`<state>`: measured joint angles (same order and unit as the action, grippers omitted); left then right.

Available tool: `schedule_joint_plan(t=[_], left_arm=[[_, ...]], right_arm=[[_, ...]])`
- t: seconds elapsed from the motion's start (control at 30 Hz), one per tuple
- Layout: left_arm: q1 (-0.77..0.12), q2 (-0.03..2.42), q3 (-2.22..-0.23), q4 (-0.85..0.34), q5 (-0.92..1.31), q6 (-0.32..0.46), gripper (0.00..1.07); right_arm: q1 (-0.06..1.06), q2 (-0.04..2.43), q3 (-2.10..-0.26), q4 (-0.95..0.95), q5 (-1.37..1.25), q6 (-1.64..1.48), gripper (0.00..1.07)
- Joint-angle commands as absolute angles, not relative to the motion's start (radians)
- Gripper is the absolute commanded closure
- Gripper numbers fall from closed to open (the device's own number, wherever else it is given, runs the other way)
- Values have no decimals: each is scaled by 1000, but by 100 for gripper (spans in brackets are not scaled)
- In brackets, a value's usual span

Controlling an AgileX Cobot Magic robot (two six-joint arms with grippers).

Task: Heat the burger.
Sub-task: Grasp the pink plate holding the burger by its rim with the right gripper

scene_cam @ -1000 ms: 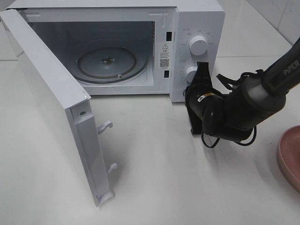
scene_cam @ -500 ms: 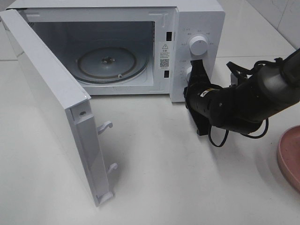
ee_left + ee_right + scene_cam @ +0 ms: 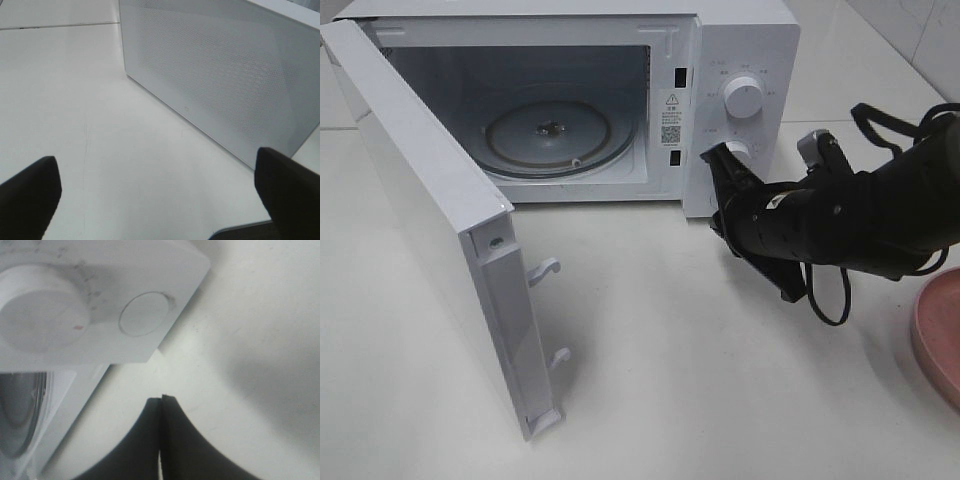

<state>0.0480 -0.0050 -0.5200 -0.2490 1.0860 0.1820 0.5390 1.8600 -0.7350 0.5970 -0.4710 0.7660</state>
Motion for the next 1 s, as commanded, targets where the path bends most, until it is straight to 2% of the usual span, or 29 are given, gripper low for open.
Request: schedule_joint_plan(t=[0.03,0.53,1.0], left_arm=[[45,-30,-516,-255,1072,177,9],[45,-30,-516,-255,1072,177,9],[45,-30,-516,-255,1072,177,9]], right_arm=[[535,1813,-730,535,-404,649,107],[535,1600,-730,257,164,136,105],[535,1471,-730,0,646,100,100]])
